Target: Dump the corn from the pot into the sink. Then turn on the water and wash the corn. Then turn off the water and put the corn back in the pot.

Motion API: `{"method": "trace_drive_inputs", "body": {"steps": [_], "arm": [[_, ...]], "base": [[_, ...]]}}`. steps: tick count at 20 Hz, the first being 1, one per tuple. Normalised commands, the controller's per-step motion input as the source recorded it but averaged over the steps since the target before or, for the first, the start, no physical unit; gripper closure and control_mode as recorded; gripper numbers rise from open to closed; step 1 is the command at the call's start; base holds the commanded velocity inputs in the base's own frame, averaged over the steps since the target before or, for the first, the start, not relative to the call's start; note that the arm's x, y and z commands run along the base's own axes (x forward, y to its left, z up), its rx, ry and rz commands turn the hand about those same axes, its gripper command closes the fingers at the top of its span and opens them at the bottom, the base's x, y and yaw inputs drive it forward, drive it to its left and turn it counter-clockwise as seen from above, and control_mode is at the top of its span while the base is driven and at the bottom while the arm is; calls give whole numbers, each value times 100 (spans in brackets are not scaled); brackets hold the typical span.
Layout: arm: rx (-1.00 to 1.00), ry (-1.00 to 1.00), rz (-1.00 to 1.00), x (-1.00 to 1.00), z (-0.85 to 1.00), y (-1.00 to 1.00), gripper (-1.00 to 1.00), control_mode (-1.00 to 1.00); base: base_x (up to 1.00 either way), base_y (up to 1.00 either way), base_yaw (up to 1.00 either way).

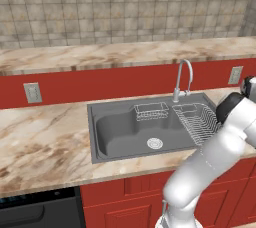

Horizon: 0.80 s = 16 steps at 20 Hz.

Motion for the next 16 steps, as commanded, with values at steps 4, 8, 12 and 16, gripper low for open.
{"method": "trace_drive_inputs", "body": {"steps": [4,8,12,16], "arm": [[0,6,2,20,-6,-18,-100,-100],[0,6,3,18,-10,-19,-100,-100],[0,9,2,13,-16,-17,-100,-100],[0,10,2,11,-21,-19,-100,-100]], "base": [[0,0,0],[0,0,0],[0,0,0],[0,0,0]]}}
